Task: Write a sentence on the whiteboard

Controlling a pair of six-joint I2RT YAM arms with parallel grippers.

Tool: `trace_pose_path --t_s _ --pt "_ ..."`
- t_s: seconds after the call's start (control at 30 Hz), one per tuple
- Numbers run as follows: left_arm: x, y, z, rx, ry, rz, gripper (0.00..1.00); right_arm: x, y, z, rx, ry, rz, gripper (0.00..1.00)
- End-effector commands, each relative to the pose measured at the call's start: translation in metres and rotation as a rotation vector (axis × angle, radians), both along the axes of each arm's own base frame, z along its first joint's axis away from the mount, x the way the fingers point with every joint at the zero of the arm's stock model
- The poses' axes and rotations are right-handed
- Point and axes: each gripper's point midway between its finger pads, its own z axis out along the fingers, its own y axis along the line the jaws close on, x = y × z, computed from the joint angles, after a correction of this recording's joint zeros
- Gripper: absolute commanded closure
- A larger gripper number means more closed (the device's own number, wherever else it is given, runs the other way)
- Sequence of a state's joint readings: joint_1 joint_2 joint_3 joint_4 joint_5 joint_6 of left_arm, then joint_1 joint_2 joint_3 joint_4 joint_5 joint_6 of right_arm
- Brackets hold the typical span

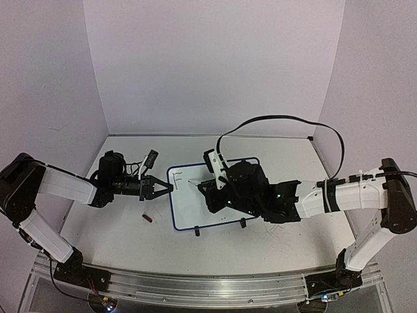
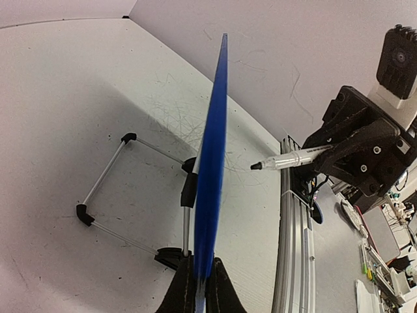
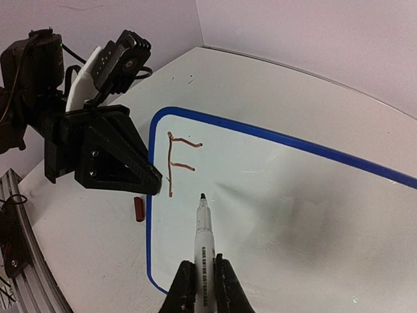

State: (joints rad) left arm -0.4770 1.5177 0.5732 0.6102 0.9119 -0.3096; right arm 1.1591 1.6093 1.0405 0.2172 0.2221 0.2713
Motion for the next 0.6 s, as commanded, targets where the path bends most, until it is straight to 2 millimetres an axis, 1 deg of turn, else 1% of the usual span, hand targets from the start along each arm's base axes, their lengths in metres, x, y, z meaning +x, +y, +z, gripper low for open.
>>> trace_pose_path --t_s 0.0,0.13,0.3,0.57 --pt "0.0026 0.0001 0.0170 -0.024 -0.054 0.004 1.00 0.0023 0.0071 0.0134 0.036 -0.018 0.008 1.00" --pt "0.0024 0.0002 0.0172 -0.024 -0.054 0.004 1.00 0.0050 0.0052 0.0140 0.039 -0.017 -0.014 1.00" --pt "0.0024 0.0003 0.0163 -0.021 -0.053 0.004 1.00 0.0085 -0.0019 0.0134 0.040 -0.018 -0.055 1.00" --pt "0.0026 0.0005 0.0156 -0.019 -0.053 0.005 1.00 0.0103 0.0019 0.0108 0.031 -0.020 -0.052 1.00"
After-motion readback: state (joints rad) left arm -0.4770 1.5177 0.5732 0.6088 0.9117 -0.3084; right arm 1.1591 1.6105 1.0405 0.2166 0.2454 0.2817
